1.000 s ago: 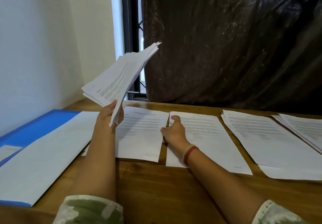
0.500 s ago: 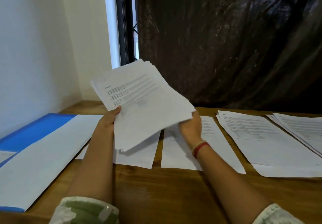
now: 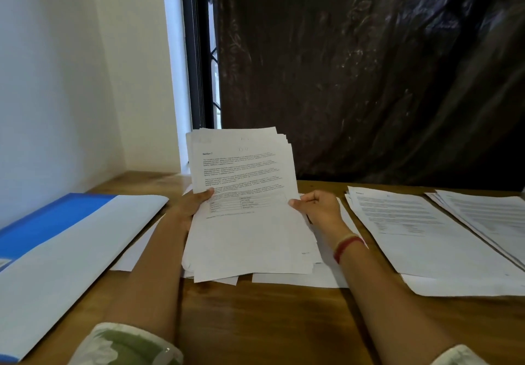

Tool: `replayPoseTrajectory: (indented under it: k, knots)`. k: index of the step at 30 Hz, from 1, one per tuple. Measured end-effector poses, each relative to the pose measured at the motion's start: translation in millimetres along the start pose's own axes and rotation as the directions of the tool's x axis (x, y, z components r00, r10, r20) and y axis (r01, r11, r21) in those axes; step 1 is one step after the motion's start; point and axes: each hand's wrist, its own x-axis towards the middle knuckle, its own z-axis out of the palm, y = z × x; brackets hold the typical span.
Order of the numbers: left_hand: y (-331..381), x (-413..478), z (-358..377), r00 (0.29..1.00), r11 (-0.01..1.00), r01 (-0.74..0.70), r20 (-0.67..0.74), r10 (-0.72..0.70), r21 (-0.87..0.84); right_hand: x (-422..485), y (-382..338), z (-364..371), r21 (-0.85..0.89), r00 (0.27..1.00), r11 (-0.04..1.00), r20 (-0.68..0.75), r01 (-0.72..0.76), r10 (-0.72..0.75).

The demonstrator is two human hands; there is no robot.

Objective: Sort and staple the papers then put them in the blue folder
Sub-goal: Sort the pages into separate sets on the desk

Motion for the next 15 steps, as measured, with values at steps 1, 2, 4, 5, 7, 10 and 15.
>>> replayPoseTrajectory:
  k: [1, 2, 4, 5, 7, 10, 15]
  knots:
    - [-1, 1, 2, 1.0, 1.0, -0.005, 0.006, 0.005, 0.011, 2, 3, 1, -0.025, 0.999, 1.0, -0.046, -0.006, 0.005]
    - [-2, 2, 4, 1.0, 1.0, -0.017, 0.005, 0.017, 0.023, 3, 4, 2, -0.041, 0.997, 0.999, -0.073, -0.012, 0.009]
    - [-5, 6, 7, 0.998, 0.998, -0.055, 0.004, 0.055, 0.033, 7, 7, 0, -0.059, 0.995, 0.998, -0.104, -0.007, 0.001]
    - [-6, 8, 7, 0.998, 0.997, -0.068, 0.005, 0.068, 0.026, 7, 6, -1, -0.066, 0.993, 0.998, -0.118, -0.004, -0.004]
    - [-7, 8, 9, 0.996, 0.996, -0.088, 0.01, 0.088, 0.006, 9, 7, -3, -0.111, 0.989, 0.994, -0.144, -0.001, -0.016]
    - [-7, 9, 7, 0.996, 0.995, -0.077, 0.039, 0.079, -0.07, 9, 8, -4, -0.093, 0.982, 0.996, -0.189, -0.012, -0.006]
    - [-4, 6, 8, 0.998, 0.996, -0.063, -0.026, 0.061, -0.07, 9, 2, -16, 0.184, 0.96, 0.983, -0.269, -0.027, 0.077]
